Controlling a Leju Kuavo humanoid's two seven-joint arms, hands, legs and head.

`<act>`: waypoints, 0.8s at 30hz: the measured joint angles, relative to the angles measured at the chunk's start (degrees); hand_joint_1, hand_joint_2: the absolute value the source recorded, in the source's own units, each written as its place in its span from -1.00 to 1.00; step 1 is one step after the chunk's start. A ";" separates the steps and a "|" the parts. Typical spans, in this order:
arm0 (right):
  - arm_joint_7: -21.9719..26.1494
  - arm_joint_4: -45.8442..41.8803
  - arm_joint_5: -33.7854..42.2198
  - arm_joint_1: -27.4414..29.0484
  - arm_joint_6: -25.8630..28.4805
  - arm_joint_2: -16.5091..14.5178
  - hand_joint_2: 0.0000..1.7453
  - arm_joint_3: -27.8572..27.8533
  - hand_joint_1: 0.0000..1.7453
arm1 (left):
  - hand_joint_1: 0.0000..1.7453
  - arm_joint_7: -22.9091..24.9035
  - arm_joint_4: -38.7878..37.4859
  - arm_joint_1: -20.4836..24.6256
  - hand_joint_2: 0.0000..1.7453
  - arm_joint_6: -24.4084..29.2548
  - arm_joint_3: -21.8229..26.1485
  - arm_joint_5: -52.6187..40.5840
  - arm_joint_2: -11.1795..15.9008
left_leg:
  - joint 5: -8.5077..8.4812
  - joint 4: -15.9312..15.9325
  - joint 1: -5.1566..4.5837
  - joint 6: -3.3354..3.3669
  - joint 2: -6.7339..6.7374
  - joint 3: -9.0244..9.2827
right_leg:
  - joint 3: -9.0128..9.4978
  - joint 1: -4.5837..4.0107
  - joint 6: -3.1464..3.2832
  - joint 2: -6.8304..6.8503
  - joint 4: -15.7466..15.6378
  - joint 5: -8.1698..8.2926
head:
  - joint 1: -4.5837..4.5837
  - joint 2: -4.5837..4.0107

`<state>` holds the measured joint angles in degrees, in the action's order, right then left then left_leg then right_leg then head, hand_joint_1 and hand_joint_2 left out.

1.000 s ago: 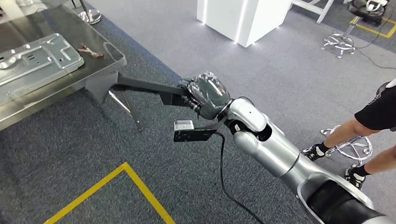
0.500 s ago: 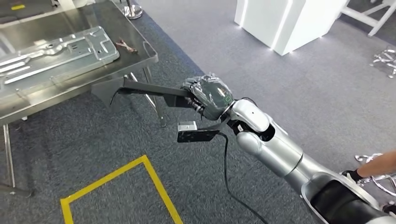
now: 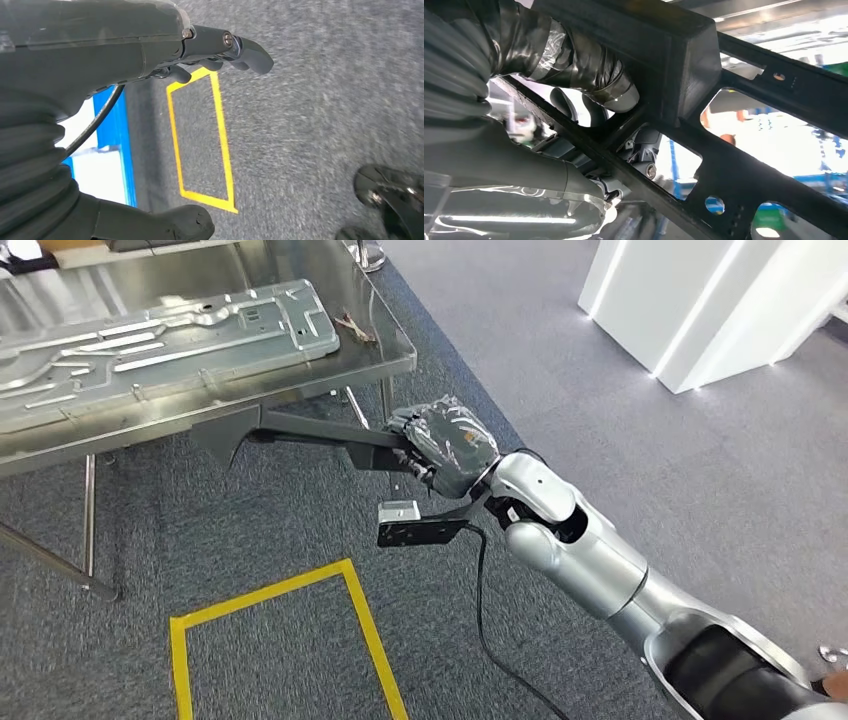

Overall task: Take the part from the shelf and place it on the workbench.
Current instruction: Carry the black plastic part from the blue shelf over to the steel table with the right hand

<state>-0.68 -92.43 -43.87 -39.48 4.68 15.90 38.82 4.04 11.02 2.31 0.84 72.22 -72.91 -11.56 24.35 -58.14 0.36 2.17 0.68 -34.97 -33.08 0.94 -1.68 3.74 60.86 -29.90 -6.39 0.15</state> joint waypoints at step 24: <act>-2.14 1.20 2.57 -7.31 -6.12 2.79 1.00 -0.02 1.00 | -1.00 -0.26 0.00 0.03 1.00 0.01 0.42 0.41 0.03 | 0.43 -0.47 -0.23 -0.93 -4.11 -0.03 | -1.61 -0.21 1.06 -4.55 -2.24 3.86 | 0.01 0.00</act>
<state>-2.81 -91.23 -41.29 -46.79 -1.44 18.69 38.80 3.78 11.02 2.35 0.85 72.64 -72.50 -11.52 24.78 -58.61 0.13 1.23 -3.43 -35.00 -34.68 0.73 -0.63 -0.81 58.62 -26.04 -6.39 0.15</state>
